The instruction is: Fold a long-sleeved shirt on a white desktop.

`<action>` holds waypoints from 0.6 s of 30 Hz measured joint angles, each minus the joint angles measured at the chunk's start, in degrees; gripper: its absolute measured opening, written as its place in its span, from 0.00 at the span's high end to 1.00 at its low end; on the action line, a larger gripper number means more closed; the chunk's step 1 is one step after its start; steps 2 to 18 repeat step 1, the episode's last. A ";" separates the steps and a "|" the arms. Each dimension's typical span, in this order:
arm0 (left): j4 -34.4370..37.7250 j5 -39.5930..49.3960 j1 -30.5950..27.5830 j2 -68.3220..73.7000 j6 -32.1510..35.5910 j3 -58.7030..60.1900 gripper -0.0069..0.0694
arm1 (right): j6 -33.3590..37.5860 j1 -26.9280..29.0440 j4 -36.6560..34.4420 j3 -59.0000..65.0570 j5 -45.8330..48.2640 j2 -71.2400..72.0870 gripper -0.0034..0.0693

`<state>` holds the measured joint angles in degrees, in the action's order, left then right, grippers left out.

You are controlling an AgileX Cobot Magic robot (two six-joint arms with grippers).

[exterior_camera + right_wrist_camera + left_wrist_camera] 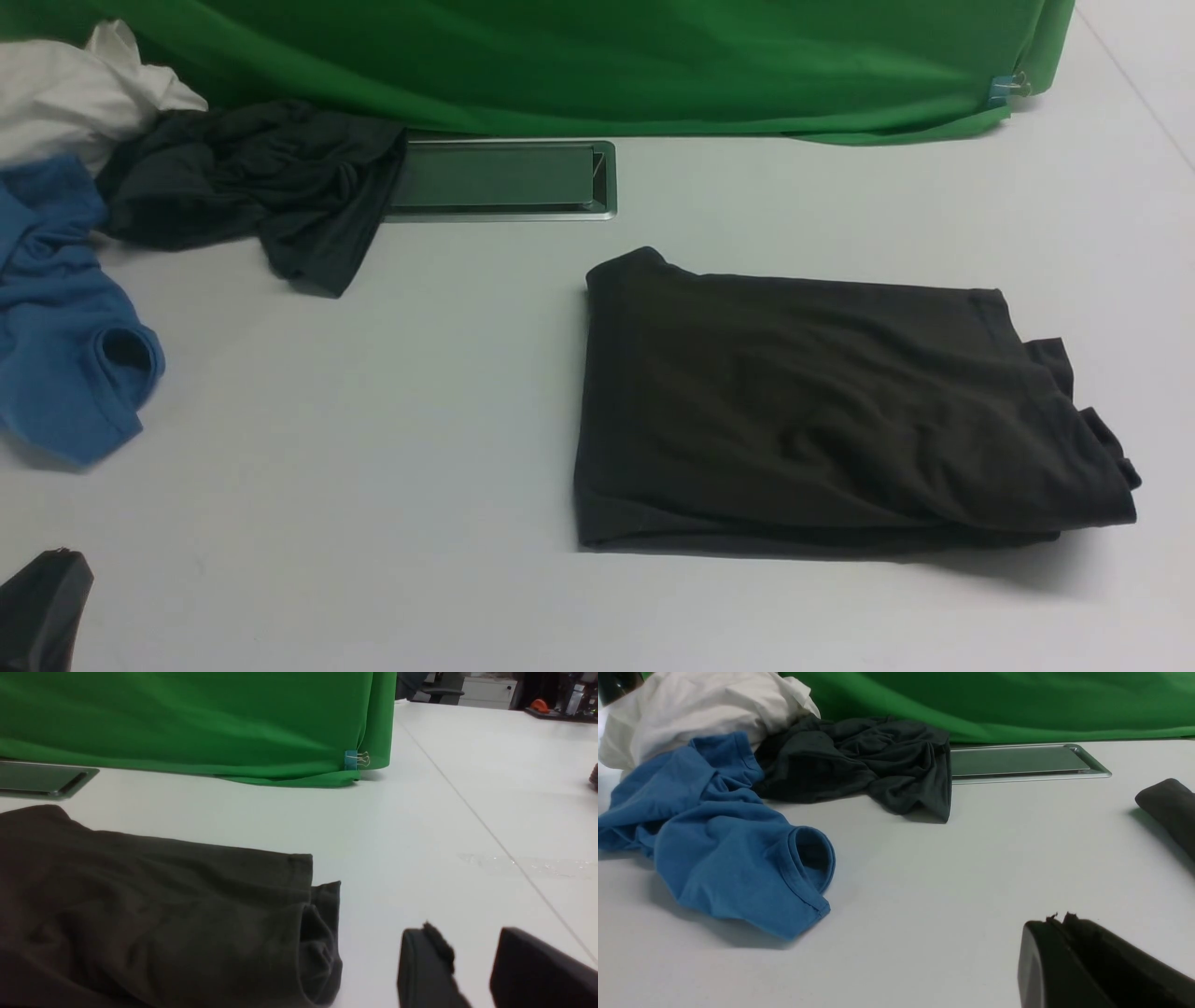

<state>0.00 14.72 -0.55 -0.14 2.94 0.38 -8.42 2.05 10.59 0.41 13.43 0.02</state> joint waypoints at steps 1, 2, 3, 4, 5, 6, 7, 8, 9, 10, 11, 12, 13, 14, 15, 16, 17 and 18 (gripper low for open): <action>0.00 0.00 0.00 0.00 0.00 0.00 0.86 | 0.00 0.00 0.00 0.00 0.00 0.00 0.62; 0.00 0.00 0.00 0.00 0.00 0.00 0.86 | 0.00 0.00 0.00 0.00 0.00 0.00 0.62; 0.00 0.00 0.00 0.00 0.00 0.00 0.86 | 0.00 0.00 0.00 0.00 0.00 0.00 0.62; 0.00 0.00 0.00 0.00 0.00 0.00 0.86 | 0.00 0.00 0.00 0.00 0.00 0.00 0.62; 0.00 0.00 0.00 0.00 0.00 0.00 0.86 | 0.00 0.00 0.00 0.00 0.00 0.00 0.62; 0.00 0.00 0.00 0.00 0.00 0.00 0.86 | 0.00 0.00 0.00 0.00 0.00 0.00 0.62; 0.00 0.00 0.00 0.00 0.00 0.00 0.86 | 0.00 0.00 0.00 0.00 0.00 0.00 0.62; 0.00 0.00 0.00 0.00 0.00 0.00 0.86 | 0.00 0.00 0.00 0.00 0.00 0.00 0.62; 0.00 0.00 0.00 0.00 0.00 0.00 0.86 | 0.00 0.00 0.00 0.00 0.00 0.00 0.62; 0.00 0.00 0.00 0.00 0.00 0.00 0.86 | 0.00 0.00 0.00 0.00 0.00 0.00 0.62; 0.00 0.00 0.00 0.00 0.00 0.00 0.86 | 0.00 0.00 0.00 0.00 0.00 0.00 0.62; 0.00 0.00 0.00 0.00 0.00 0.00 0.86 | 0.00 0.00 0.00 0.00 0.00 0.00 0.62; 0.00 0.00 0.00 0.00 0.00 0.00 0.86 | 0.00 0.00 0.00 0.00 0.00 0.00 0.62; 0.00 0.00 0.00 0.00 0.00 0.00 0.86 | 0.00 0.00 0.00 0.00 0.00 0.00 0.62; 0.00 0.00 0.00 0.00 0.00 0.00 0.86 | 0.00 0.00 0.00 0.00 0.00 0.00 0.62; 0.00 0.00 0.00 0.00 0.00 0.00 0.86 | 0.00 0.00 0.00 0.00 0.00 0.00 0.62; 0.00 0.00 0.00 0.00 0.00 0.00 0.86 | 0.00 0.00 0.00 0.00 0.00 0.00 0.62; 0.00 0.00 0.00 0.00 0.00 0.00 0.86 | 0.00 0.00 0.00 0.00 0.00 0.00 0.62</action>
